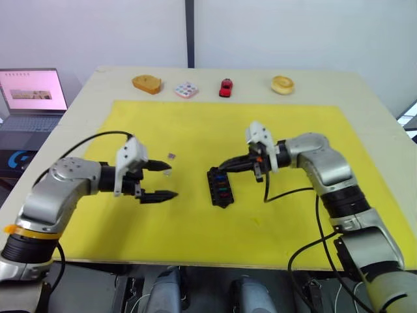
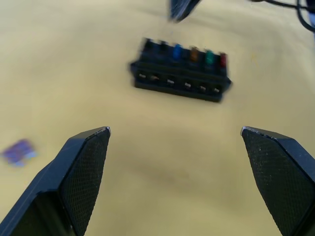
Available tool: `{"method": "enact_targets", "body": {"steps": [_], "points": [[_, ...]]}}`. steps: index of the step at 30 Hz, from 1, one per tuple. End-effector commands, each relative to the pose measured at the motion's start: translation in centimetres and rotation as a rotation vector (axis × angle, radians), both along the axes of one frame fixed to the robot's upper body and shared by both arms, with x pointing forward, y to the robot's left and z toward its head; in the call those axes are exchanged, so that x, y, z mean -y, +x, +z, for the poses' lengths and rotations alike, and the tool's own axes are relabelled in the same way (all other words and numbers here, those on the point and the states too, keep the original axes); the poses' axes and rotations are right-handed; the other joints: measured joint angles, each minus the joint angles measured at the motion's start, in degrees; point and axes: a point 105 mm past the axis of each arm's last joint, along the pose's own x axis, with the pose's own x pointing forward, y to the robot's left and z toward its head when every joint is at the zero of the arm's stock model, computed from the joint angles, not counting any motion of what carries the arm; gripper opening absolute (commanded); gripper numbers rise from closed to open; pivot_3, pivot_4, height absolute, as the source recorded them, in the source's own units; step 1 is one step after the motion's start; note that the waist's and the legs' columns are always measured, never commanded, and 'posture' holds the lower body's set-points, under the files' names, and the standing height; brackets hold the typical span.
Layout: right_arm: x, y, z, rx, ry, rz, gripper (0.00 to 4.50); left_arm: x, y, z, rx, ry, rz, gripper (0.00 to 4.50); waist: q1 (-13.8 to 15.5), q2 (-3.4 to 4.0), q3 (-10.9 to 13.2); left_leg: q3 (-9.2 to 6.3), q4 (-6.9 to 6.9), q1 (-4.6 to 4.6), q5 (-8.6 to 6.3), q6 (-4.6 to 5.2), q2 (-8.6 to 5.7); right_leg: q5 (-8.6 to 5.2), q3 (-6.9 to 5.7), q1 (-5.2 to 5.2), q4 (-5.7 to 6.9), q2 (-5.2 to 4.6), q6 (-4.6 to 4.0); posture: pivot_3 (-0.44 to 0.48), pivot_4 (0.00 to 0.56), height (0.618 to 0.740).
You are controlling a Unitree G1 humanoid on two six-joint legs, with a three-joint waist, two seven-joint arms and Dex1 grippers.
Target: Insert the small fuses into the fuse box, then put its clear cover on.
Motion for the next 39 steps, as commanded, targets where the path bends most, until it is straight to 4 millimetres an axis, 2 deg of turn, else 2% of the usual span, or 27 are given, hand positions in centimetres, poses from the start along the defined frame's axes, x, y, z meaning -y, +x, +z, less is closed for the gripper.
{"method": "enact_targets", "body": {"steps": [1, 3, 4, 7, 11, 13, 16, 21, 22, 32, 34, 35, 39], "points": [[1.4, -0.8, 3.1, 0.035, 0.084, -0.042, 0.07, -2.4, 0.5, 2.4, 0.041, -0.05, 0.085, 4.5, -0.01, -0.01, 0.0, 0.0, -0.01, 0.0, 0.0, 0.0, 0.0, 0.0, 0.0, 0.0, 0.0, 0.0, 0.0, 0.0, 0.15, 0.74], [2.6, -0.7, 3.4, 0.033, 0.094, -0.107, 0.07, -3.8, 0.9, 2.9, 0.054, -0.053, 0.14, 4.5, 0.01, -0.01, 0.0, 0.02, -0.03, 0.0, 0.0, 0.0, 0.0, 0.0, 0.0, -0.01, -0.03, -0.02, 0.0, 0.0, 0.15, 0.74], [4.0, -0.3, 3.2, 0.041, 0.086, -0.176, 0.07, -5.1, 1.2, 3.1, 0.064, -0.053, 0.189, 4.5, 0.03, -0.01, 0.0, 0.01, -0.03, 0.02, 0.0, 0.0, 0.0, 0.0, 0.0, 0.0, -0.04, -0.02, 0.0, 0.0, 0.15, 0.74], [10.1, 1.1, 2.7, 0.068, 0.07, -0.491, 0.07, -10.2, 2.3, 3.1, 0.112, -0.048, 0.401, 4.5, 0.1, -0.02, 0.01, 0.01, -0.07, 0.03, -0.01, 0.0, -0.01, 0.0, -0.02, -0.07, -0.13, -0.03, 0.0, 0.0, 0.15, 0.74], [16.4, 1.7, 1.7, 0.133, 0.031, -0.801, 0.07, -14.1, 3.1, 1.4, 0.125, -0.057, 0.556, 4.5, -0.06, -0.01, 0.01, 0.09, -0.14, 0.03, -0.01, 0.01, -0.03, 0.0, -0.01, -0.22, -0.18, -0.07, 0.0, 0.0, 0.15, 0.74], [19.0, 1.7, 1.2, 0.166, 0.015, -0.924, 0.6, -15.5, 3.5, 0.2, 0.118, -0.06, 0.608, 4.5, -0.13, -0.01, 0.01, 0.11, -0.19, 0.05, -0.01, 0.0, -0.02, 0.0, -0.01, -0.23, -0.18, -0.07, 0.0, 0.0, 0.15, 0.74], [20.8, 1.3, 0.8, 0.186, 0.014, -1.005, 1.75, -16.5, 4.0, -1.2, 0.09, -0.072, 0.641, 4.5, -0.14, -0.02, 0.01, 0.17, -0.18, 0.02, 0.0, 0.0, -0.02, 0.0, -0.01, -0.21, -0.17, -0.07, 0.0, 0.0, 0.15, 0.74], [21.4, 0.7, 0.0, 0.193, -0.017, -1.025, 4.34, -16.9, 4.8, -2.3, 0.057, -0.074, 0.639, 4.5, -0.09, -0.02, 0.01, 0.3, -0.16, 0.0, 0.0, 0.0, -0.02, 0.0, -0.01, -0.27, -0.16, -0.07, 0.0, 0.0, 0.15, 0.74], [21.3, 0.6, 0.0, 0.193, -0.015, -1.024, 4.47, -16.9, 4.9, -2.4, 0.055, -0.073, 0.635, 4.5, -0.12, -0.02, 0.01, 0.29, -0.16, 0.0, 0.0, 0.0, -0.02, 0.0, -0.01, -0.26, -0.16, -0.07, 0.0, 0.0, 0.15, 0.74], [20.6, 0.3, -0.3, 0.173, -0.036, -1.005, 4.47, -14.1, 5.6, -2.1, -0.006, -0.103, 0.512, 4.5, -0.09, -0.02, 0.01, 0.23, -0.14, 0.0, 0.0, 0.0, -0.01, 0.0, 0.0, -0.09, -0.12, -0.07, 0.0, 0.0, 0.15, 0.74], [19.4, 0.3, 0.2, 0.163, -0.012, -0.955, 4.47, -12.4, 5.5, -1.9, -0.046, -0.131, 0.433, 4.5, -0.13, -0.02, 0.01, 0.22, -0.14, 0.01, 0.0, 0.0, -0.01, 0.0, 0.0, -0.09, -0.12, -0.07, 0.0, 0.0, 0.15, 0.74], [17.8, 0.2, 0.6, 0.146, 0.003, -0.889, 4.47, -10.9, 5.2, -2.0, -0.083, -0.141, 0.366, 4.5, -0.16, -0.02, 0.01, 0.22, -0.14, 0.0, 0.0, 0.0, -0.01, 0.0, 0.0, -0.09, -0.11, -0.07, 0.0, 0.0, 0.15, 0.74], [13.0, -0.8, 1.4, 0.105, 0.016, -0.689, 4.47, -7.6, 4.2, -2.8, -0.173, -0.147, 0.219, 4.5, -0.18, -0.02, 0.01, 0.17, -0.12, 0.01, 0.0, 0.0, 0.0, 0.0, 0.01, -0.08, -0.07, -0.07, 0.0, 0.0, 0.15, 0.74]]}}
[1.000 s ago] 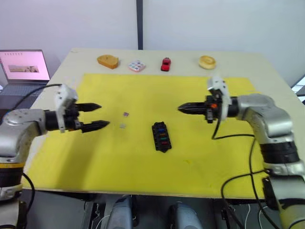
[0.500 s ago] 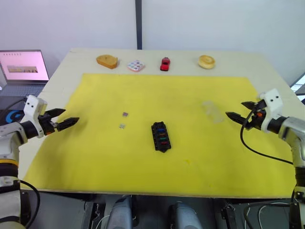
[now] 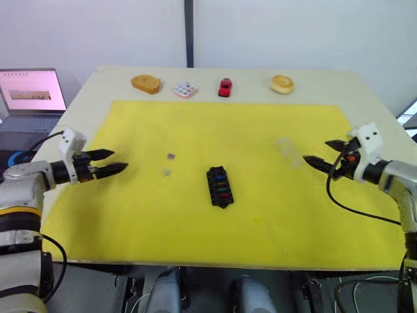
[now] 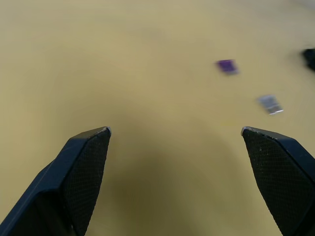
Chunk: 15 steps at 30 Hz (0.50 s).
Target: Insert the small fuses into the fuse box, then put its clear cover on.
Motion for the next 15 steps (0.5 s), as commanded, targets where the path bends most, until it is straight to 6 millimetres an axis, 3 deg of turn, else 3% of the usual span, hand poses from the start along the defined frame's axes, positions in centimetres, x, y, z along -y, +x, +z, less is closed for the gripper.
{"method": "enact_targets", "body": {"steps": [1, 6, 10, 15], "points": [[-4.4, -1.1, 2.3, 0.032, 0.001, 0.195, 4.47, 2.5, -0.8, 0.2, -0.035, -0.02, -0.119, 4.5, 0.02, 0.0, 0.0, -0.01, -0.01, 0.0, 0.0, 0.0, 0.0, 0.0, 0.0, 0.0, 0.0, 0.0, 0.0, 0.0, 0.15, 0.74], [-10.4, -2.8, 3.3, 0.039, -0.002, 0.429, 4.47, 4.9, -1.6, -1.4, -0.1, -0.009, -0.221, 4.5, 0.01, 0.0, 0.0, -0.04, -0.01, 0.0, 0.0, 0.0, 0.0, 0.0, 0.01, -0.02, 0.01, 0.01, 0.0, 0.0, 0.15, 0.74], [-15.8, -5.6, 4.0, 0.043, 0.022, 0.64, 4.47, 6.7, -1.8, -2.0, -0.155, -0.045, -0.271, 4.5, 0.31, -0.01, 0.0, -0.07, 0.02, -0.04, -0.01, 0.01, 0.0, 0.0, 0.0, -0.03, 0.0, 0.0, 0.0, 0.0, 0.15, 0.74], [-18.6, -7.3, 2.7, 0.01, 0.01, 0.719, 4.47, 7.8, -1.7, -2.9, -0.215, -0.056, -0.3, 4.5, 0.81, -0.05, -0.03, -0.13, 0.1, -0.03, -0.06, 0.1, -0.02, 0.0, -0.03, -0.11, -0.02, -0.01, 0.0, 0.0, 0.15, 0.74]]}}
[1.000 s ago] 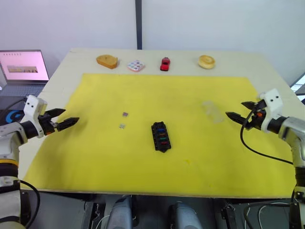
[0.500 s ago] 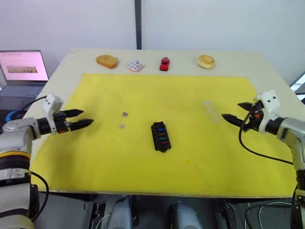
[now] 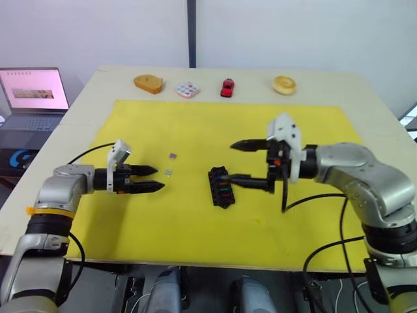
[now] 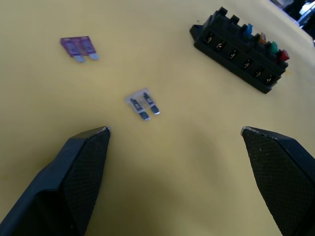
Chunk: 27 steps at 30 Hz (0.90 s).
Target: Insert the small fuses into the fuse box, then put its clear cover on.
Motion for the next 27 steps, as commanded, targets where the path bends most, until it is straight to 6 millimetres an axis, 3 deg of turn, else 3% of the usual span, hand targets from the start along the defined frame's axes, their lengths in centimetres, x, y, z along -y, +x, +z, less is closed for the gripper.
{"method": "enact_targets", "body": {"steps": [1, 6, 16, 20, 23, 27], "points": [[-1.4, -1.2, -0.2, 0.008, -0.002, 0.046, 4.47, 1.4, -0.4, -0.7, -0.075, -0.019, -0.06, 4.5, 0.28, 0.0, 0.0, 0.0, 0.0, 0.0, 0.0, 0.0, 0.0, 0.0, 0.0, -0.01, 0.0, 0.0, 0.0, 0.0, 0.15, 0.74], [-1.3, -1.4, -1.9, -0.036, -0.039, 0.035, 4.47, 2.6, 0.1, -1.4, -0.14, -0.037, -0.078, 4.5, 0.97, -0.01, -0.01, 0.01, 0.04, 0.0, -0.02, 0.04, -0.02, 0.0, 0.0, -0.01, 0.0, 0.0, 0.0, 0.0, 0.15, 0.74], [-1.0, -0.9, -2.1, -0.042, -0.025, -0.029, 4.47, 4.7, 0.7, -2.3, -0.227, -0.076, -0.107, 4.5, 1.18, -0.02, -0.02, -0.08, 0.12, 0.02, -0.06, 0.1, -0.05, 0.0, -0.04, 0.12, -0.01, 0.0, 0.0, 0.0, 0.15, 0.74], [-0.8, -0.8, -2.2, -0.04, -0.022, -0.059, 4.47, 4.6, 1.6, -2.4, -0.245, -0.111, -0.053, 4.5, 1.71, 0.01, -0.04, -0.15, 0.19, 0.04, -0.13, 0.22, -0.06, 0.0, -0.06, 0.21, -0.02, 0.0, 0.0, 0.0, 0.15, 0.74], [-0.5, -0.7, -2.3, -0.039, -0.023, -0.078, 4.5, 4.2, 1.8, -2.7, -0.26, -0.121, -0.029, 3.56, 2.16, 0.02, -0.05, -0.16, 0.27, 0.06, -0.22, 0.36, -0.05, 0.0, -0.06, 0.23, -0.02, -0.01, 0.0, 0.0, 0.15, 0.74], [-0.2, -0.5, -2.4, -0.037, -0.028, -0.097, 4.5, 3.8, 1.7, -2.9, -0.269, -0.123, -0.028, 1.65, 1.91, 0.02, -0.05, -0.12, 0.33, 0.01, -0.35, 0.55, -0.04, 0.0, -0.06, 0.23, -0.05, -0.01, 0.0, 0.0, 0.15, 0.74]]}}
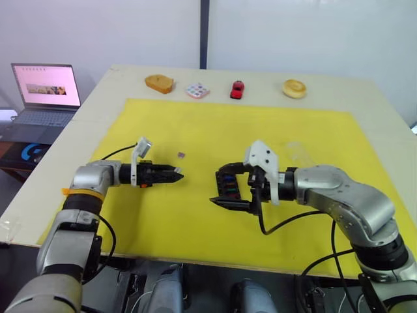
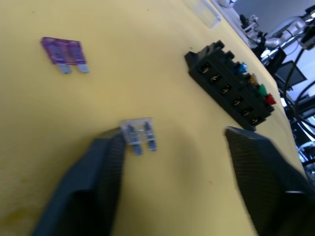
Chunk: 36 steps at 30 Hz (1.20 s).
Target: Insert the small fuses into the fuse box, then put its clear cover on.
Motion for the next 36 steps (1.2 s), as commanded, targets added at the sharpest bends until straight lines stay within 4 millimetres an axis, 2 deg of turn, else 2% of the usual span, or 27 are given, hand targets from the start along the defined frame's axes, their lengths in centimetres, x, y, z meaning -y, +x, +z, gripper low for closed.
{"method": "enact_targets", "body": {"steps": [1, 3, 5, 10, 13, 17, 21, 23, 25, 28, 32, 36], "points": [[0.3, 0.0, 1.0, 0.052, 0.008, -0.009, 4.5, 0.2, -0.7, -1.6, -0.065, 0.006, -0.018, 1.22, -0.22, 0.0, 0.0, 0.0, 0.0, -0.02, 0.0, 0.0, 0.0, 0.0, 0.0, -0.01, -0.01, 0.0, 0.0, 0.0, 0.15, 0.74], [0.4, 0.2, 1.0, 0.053, 0.006, -0.014, 4.5, 0.1, -0.7, -1.4, -0.061, -0.004, -0.01, 0.33, -0.32, 0.0, 0.0, 0.01, -0.01, -0.02, 0.0, 0.0, 0.0, 0.0, 0.0, -0.01, -0.01, 0.0, 0.0, 0.0, 0.15, 0.74], [0.4, 0.3, 0.9, 0.053, 0.004, -0.016, 4.5, 0.0, -0.5, -1.1, -0.055, -0.016, 0.002, 0.03, -0.58, 0.0, 0.0, 0.01, -0.01, -0.01, 0.0, -0.01, 0.0, 0.0, 0.0, 0.0, -0.01, 0.0, 0.0, 0.0, 0.15, 0.74], [0.4, 0.5, 0.9, 0.051, 0.003, -0.017, 4.5, -0.1, -0.8, -0.5, -0.033, -0.046, 0.0, 0.03, -1.19, 0.0, 0.0, -0.01, -0.02, -0.01, 0.0, 0.0, 0.02, 0.0, -0.01, 0.01, -0.01, 0.0, 0.0, 0.0, 0.15, 0.74], [0.5, 0.8, 1.1, 0.045, 0.017, -0.033, 4.5, 0.1, -1.0, 0.6, 0.005, -0.084, -0.002, 0.03, -1.25, 0.0, 0.0, -0.01, -0.05, -0.02, 0.0, 0.0, 0.03, 0.0, -0.01, 0.02, -0.01, 0.0, 0.0, 0.0, 0.15, 0.74], [0.4, 1.6, 2.9, -0.052, 0.131, -0.054, 4.5, 1.1, -1.3, 5.6, 0.112, -0.231, -0.02, 0.03, -1.36, -0.04, 0.05, -0.03, -0.05, -0.15, 0.06, -0.08, 0.05, 0.0, 0.0, 0.06, 0.0, 0.01, 0.0, 0.0, 0.15, 0.74], [0.3, 2.3, 6.9, -0.111, 0.332, -0.032, 4.5, 2.4, -2.4, 10.8, 0.216, -0.363, -0.06, 0.03, -1.37, -0.07, 0.07, -0.06, -0.04, -0.26, 0.24, -0.39, 0.05, 0.0, -0.01, -0.01, 0.03, 0.02, 0.0, 0.0, 0.15, 0.74], [0.5, 2.8, 8.4, -0.137, 0.372, -0.029, 4.5, 3.4, -3.4, 13.0, 0.28, -0.402, -0.102, 0.03, -1.47, -0.07, 0.08, -0.06, -0.05, -0.27, 0.25, -0.39, 0.05, 0.0, -0.01, -0.03, 0.06, 0.02, 0.01, 0.0, 0.15, 0.74], [0.6, 3.0, 9.2, -0.155, 0.382, -0.018, 4.5, 4.0, -4.2, 14.3, 0.32, -0.417, -0.133, 0.03, -1.43, -0.07, 0.07, -0.06, -0.06, -0.27, 0.25, -0.4, 0.04, 0.0, -0.01, -0.03, 0.06, 0.02, 0.01, 0.0, 0.15, 0.74], [0.5, 2.9, 10.2, -0.171, 0.379, 0.013, 3.78, 5.0, -5.2, 15.8, 0.38, -0.426, -0.177, 0.0, -1.61, -0.06, 0.07, -0.01, -0.13, -0.16, 0.25, -0.4, 0.03, 0.0, 0.01, 0.03, 0.03, 0.02, 0.01, 0.0, 0.15, 0.74], [0.3, 2.7, 10.7, -0.172, 0.343, 0.052, 1.95, 6.0, -6.0, 16.8, 0.457, -0.396, -0.217, 0.0, -1.76, -0.06, 0.07, 0.01, -0.28, -0.19, 0.33, -0.51, 0.01, 0.0, 0.03, -0.08, 0.03, 0.02, 0.01, 0.0, 0.15, 0.74], [0.4, 2.6, 11.2, -0.181, 0.352, 0.074, 1.95, 6.2, -6.0, 16.7, 0.482, -0.364, -0.225, 0.0, -1.79, -0.06, 0.07, 0.02, -0.32, -0.18, 0.33, -0.52, 0.0, 0.0, 0.04, -0.09, 0.02, 0.04, 0.01, 0.0, 0.15, 0.74]]}}
